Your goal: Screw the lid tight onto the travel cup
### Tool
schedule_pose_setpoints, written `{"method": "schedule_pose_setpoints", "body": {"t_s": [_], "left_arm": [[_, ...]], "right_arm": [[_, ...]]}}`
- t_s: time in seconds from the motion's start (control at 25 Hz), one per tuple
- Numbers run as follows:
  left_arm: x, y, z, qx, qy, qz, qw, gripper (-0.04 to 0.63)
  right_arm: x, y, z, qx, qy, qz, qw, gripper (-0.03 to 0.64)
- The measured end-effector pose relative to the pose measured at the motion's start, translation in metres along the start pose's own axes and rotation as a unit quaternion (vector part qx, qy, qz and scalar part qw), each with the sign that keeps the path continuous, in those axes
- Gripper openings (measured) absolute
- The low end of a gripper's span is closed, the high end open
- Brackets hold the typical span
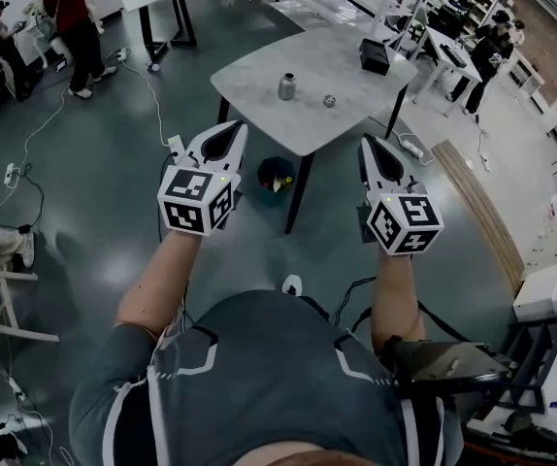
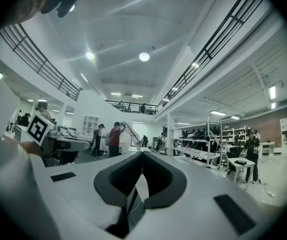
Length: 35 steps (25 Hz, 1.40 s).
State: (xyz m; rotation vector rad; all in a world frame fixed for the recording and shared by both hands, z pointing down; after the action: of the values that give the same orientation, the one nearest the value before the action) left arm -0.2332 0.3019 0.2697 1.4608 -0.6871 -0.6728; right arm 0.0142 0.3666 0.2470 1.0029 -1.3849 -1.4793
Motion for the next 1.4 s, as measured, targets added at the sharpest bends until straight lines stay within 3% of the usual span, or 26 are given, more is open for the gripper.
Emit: {"method": "schedule_pose_setpoints", "body": {"t_s": [0.32, 0.84, 1.08, 1.4], "left_arm": [[0.104, -0.003, -0.009, 0.005, -0.005, 0.024, 0.9997, 0.009], [0.220, 0.003, -0.029, 0.023, -0.016, 0.045, 0.9986, 0.009], [0.260, 0.012, -0.009, 0.022, -0.009, 0.050, 0.9985, 0.009], [0.326, 0.018, 0.060, 0.023, 0.031, 0.025, 0.9989, 0.009]], "right_arm": [[0.055, 0.005, -0.092, 0.002, -0.028, 0.005, 1.000, 0.028], [0.094, 0.018, -0.200, 0.008, -0.039, 0.005, 0.999, 0.029], [0.129, 0.030, -0.217, 0.016, -0.054, 0.015, 0.998, 0.028], [0.212, 0.038, -0.235, 0.008, -0.005, 0.026, 1.000, 0.028]]}}
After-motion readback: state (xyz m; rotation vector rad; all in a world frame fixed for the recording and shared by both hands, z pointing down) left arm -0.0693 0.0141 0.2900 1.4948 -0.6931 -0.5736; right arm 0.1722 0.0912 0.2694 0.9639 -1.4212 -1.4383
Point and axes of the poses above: the fingertips, and each gripper's own axes: x forward along the fingers, z to its left, y out of its underside, the point moved 5 cm from there along -x, backward along the fingers, and after that the axes turned 1 degree about -y, right-handed, at the moved point
